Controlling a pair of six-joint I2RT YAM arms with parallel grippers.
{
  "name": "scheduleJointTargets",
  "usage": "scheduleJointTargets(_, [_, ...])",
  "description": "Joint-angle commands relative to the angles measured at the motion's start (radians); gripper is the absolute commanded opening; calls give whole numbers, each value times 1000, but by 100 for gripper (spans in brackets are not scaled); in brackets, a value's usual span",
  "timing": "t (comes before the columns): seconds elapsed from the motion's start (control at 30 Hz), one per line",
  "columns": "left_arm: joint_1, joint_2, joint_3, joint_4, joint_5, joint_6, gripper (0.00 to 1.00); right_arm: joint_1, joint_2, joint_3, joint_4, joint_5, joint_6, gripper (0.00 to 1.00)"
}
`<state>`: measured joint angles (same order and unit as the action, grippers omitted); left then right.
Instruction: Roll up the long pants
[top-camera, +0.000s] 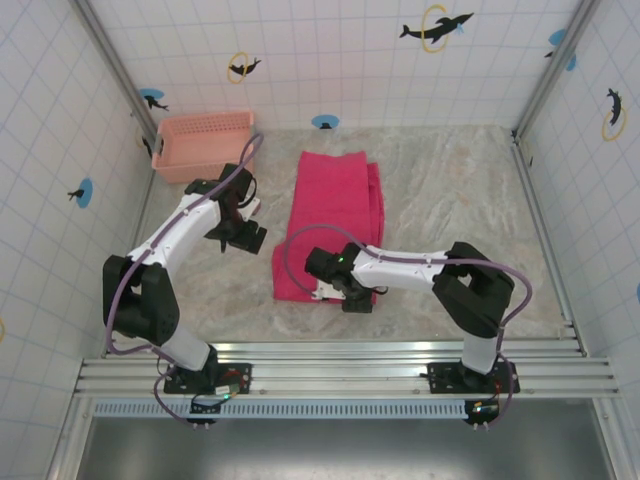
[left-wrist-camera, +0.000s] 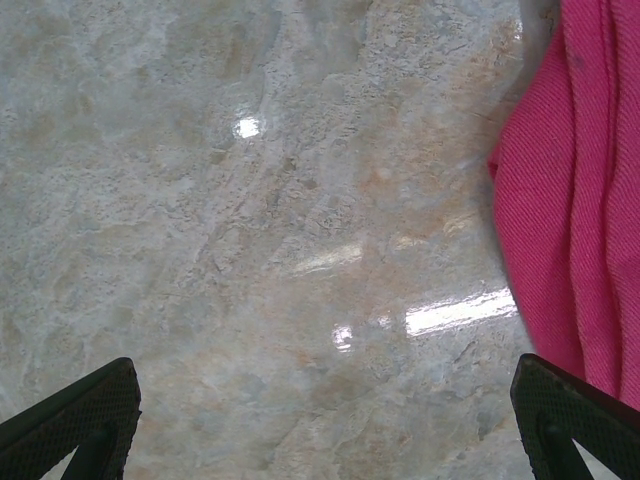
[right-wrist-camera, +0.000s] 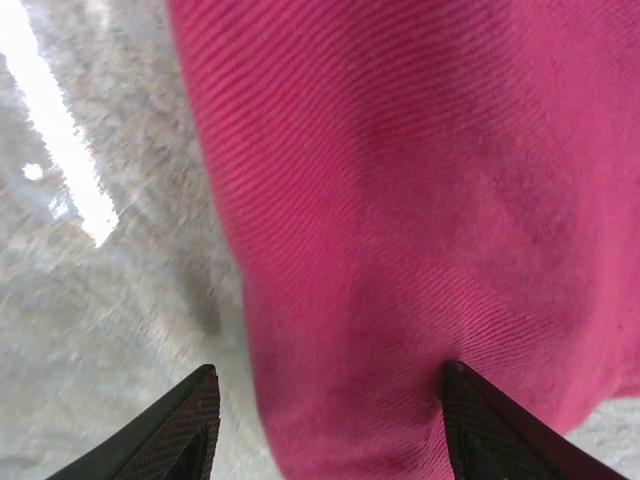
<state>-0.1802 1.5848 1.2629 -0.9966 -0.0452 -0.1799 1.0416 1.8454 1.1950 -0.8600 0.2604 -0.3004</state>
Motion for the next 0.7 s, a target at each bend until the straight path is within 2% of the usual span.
scheduleJointTargets(0.0, [7, 4, -8, -9, 31, 23, 97, -7, 44, -1, 47, 41, -31, 53])
scheduleJointTargets(0.17, [7, 2, -5, -30, 39, 35, 98, -23, 93, 22, 51, 16, -32, 24])
scheduleJointTargets(0.27, [7, 0, 1, -40, 39, 43, 97, -27, 74, 40, 8, -61, -31, 12])
scheduleJointTargets(0.37, [7, 1, 15, -52, 44, 46, 97, -38, 18, 71, -86, -198, -26, 9])
scheduleJointTargets(0.53, [7, -6, 47, -71, 51, 96, 97, -106, -10, 166, -301, -545, 11, 9])
scheduleJointTargets(0.67, [7, -11, 67, -83, 76, 113, 97, -178, 11, 229, -381, -784, 40, 10])
